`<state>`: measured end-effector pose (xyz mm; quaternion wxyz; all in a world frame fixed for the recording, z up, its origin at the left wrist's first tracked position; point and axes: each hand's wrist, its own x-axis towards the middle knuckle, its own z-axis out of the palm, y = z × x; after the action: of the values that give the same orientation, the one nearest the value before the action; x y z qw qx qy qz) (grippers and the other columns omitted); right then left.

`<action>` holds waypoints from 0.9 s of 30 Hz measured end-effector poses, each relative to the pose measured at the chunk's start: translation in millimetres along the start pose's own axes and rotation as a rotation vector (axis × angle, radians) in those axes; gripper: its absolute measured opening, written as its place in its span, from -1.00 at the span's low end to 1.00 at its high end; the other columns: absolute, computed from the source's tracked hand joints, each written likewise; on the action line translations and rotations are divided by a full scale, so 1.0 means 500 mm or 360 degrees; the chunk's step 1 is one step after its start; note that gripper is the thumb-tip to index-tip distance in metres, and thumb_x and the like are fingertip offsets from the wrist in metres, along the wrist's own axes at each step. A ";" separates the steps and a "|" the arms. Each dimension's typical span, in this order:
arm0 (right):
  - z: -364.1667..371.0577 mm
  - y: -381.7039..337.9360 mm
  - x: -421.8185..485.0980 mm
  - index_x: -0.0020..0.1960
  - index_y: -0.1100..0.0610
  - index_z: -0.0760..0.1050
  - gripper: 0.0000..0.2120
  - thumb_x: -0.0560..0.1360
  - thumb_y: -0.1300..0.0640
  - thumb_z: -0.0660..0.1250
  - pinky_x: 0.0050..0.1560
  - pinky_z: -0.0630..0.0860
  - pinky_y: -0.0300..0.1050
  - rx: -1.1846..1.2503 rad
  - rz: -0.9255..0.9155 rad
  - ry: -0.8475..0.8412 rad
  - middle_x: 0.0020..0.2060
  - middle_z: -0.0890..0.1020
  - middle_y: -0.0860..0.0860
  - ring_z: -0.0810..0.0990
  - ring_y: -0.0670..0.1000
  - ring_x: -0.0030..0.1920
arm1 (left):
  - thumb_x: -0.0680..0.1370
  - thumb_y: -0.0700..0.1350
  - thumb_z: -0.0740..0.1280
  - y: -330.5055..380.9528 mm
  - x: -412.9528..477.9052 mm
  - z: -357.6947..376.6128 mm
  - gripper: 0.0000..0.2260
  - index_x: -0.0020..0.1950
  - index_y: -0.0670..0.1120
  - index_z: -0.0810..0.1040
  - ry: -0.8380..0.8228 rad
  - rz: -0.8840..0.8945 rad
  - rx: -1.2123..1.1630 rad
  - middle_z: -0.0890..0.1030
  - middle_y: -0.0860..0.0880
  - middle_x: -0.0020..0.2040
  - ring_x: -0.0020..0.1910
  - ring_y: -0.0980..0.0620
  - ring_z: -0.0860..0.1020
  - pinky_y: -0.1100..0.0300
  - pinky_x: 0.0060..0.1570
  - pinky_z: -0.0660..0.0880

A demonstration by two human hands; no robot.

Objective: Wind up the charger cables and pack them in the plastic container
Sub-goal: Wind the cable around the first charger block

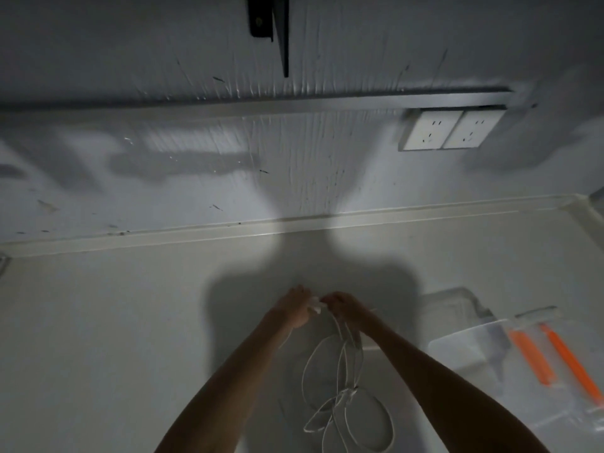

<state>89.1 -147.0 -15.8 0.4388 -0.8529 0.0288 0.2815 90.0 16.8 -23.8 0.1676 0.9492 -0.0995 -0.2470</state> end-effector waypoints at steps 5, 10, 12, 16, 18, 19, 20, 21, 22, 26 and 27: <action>-0.038 -0.055 -0.081 0.29 0.19 0.39 -0.59 0.49 0.29 0.38 -0.43 0.42 -0.39 0.0155 -0.0223 -0.0152 -0.28 0.55 0.00 0.48 -0.22 -0.47 | 0.61 0.00 0.24 0.021 -0.107 -0.104 -0.72 0.16 -0.21 0.39 -0.0076 -0.0107 -0.0711 0.58 -0.25 0.00 -0.11 -0.20 0.61 0.06 -0.16 0.50; -0.035 -0.096 -0.198 0.00 0.13 0.58 -0.86 0.48 0.29 0.39 -0.23 0.46 -0.41 0.0158 -0.0439 -0.0084 -0.23 0.61 -0.06 0.54 -0.22 -0.30 | 0.64 -0.09 0.18 0.064 -0.267 -0.253 -0.85 0.16 -0.12 0.38 -0.0126 -0.0031 -0.1228 0.53 -0.04 -0.24 -0.49 0.09 0.36 0.24 -0.52 0.30; -0.026 -0.095 -0.239 -0.10 0.05 0.60 -0.90 0.48 0.24 0.40 -0.16 0.46 -0.44 0.0063 -0.0453 -0.0105 -0.22 0.63 -0.08 0.55 -0.33 -0.30 | 0.66 -0.12 0.14 0.092 -0.336 -0.315 -0.83 0.18 -0.15 0.42 -0.0133 0.0040 -0.1363 0.53 -0.05 -0.26 -0.44 0.07 0.38 0.21 -0.46 0.28; -0.013 -0.089 -0.300 -0.10 -0.07 0.63 -0.94 0.51 0.01 0.37 -0.08 0.49 -0.26 -0.0094 -0.0385 -0.0141 -0.17 0.68 -0.07 0.57 -0.27 -0.26 | 0.65 -0.15 0.14 0.152 -0.461 -0.425 -0.80 0.18 -0.24 0.41 -0.0166 0.0169 -0.1317 0.38 -0.12 -0.25 -0.45 0.08 0.30 0.19 -0.45 0.16; -0.014 -0.093 -0.311 -0.01 -0.11 0.61 -0.75 0.41 -0.22 0.40 0.03 0.53 -0.18 -0.0189 -0.0466 -0.0132 -0.08 0.67 -0.13 0.61 -0.20 -0.10 | 0.64 -0.11 0.16 0.176 -0.516 -0.464 -0.83 0.12 -0.17 0.46 -0.0053 0.0191 -0.1016 0.43 -0.05 -0.25 -0.43 0.09 0.35 0.14 -0.37 0.29; -0.016 -0.096 -0.319 0.11 -0.14 0.58 -0.60 0.35 -0.30 0.40 0.13 0.51 -0.18 -0.0264 -0.0517 -0.0141 0.04 0.64 -0.18 0.60 -0.20 0.03 | 0.63 -0.07 0.17 0.188 -0.546 -0.483 -0.83 0.08 -0.12 0.49 0.0072 0.0189 -0.0794 0.48 0.00 -0.23 -0.37 0.08 0.41 0.12 -0.28 0.36; -0.018 -0.102 -0.331 0.21 -0.16 0.52 -0.49 0.31 -0.32 0.41 0.19 0.48 -0.20 -0.0318 -0.0551 -0.0158 0.13 0.57 -0.22 0.55 -0.21 0.12 | 0.63 -0.04 0.17 0.198 -0.575 -0.502 -0.82 0.04 -0.09 0.50 0.0197 0.0186 -0.0596 0.50 0.04 -0.23 -0.32 0.09 0.45 0.10 -0.22 0.40; -0.021 -0.105 -0.344 0.25 -0.20 0.48 -0.44 0.29 -0.32 0.43 0.19 0.47 -0.23 -0.0336 -0.0572 -0.0174 0.16 0.54 -0.23 0.53 -0.22 0.15 | 0.64 -0.02 0.17 0.204 -0.601 -0.520 -0.81 0.02 -0.09 0.51 0.0297 0.0184 -0.0531 0.51 0.07 -0.26 -0.33 0.12 0.46 0.13 -0.25 0.40; -0.021 -0.103 -0.358 0.23 -0.26 0.47 -0.45 0.27 -0.31 0.45 0.13 0.49 -0.26 -0.0318 -0.0574 -0.0165 0.14 0.56 -0.22 0.54 -0.25 0.11 | 0.64 -0.03 0.16 0.210 -0.628 -0.540 -0.79 0.01 -0.13 0.51 0.0365 0.0179 -0.0613 0.50 0.07 -0.31 -0.40 0.14 0.44 0.17 -0.31 0.37; -0.015 -0.066 -0.389 -0.01 -0.39 0.53 -0.60 0.18 -0.28 0.51 -0.04 0.57 -0.22 -0.0008 -0.0602 0.0004 -0.11 0.68 -0.14 0.61 -0.27 -0.17 | 0.65 -0.14 0.13 0.225 -0.715 -0.610 -0.78 -0.13 -0.11 0.50 0.0656 0.0229 -0.1070 0.47 -0.10 -0.38 -0.55 0.09 0.32 0.26 -0.50 0.21; -0.016 -0.058 -0.389 0.03 -0.37 0.52 -0.56 0.17 -0.31 0.51 -0.01 0.56 -0.21 0.0054 -0.0620 0.0065 -0.09 0.67 -0.14 0.61 -0.25 -0.14 | 0.64 -0.16 0.11 0.234 -0.732 -0.616 -0.75 -0.17 -0.12 0.49 0.0708 0.0268 -0.1097 0.47 -0.14 -0.36 -0.54 0.06 0.30 0.27 -0.50 0.17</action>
<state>-61.8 -173.8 107.5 0.4985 -0.8404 -0.1232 0.1734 -81.8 91.3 431.7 0.5125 0.8563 -0.0497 -0.0403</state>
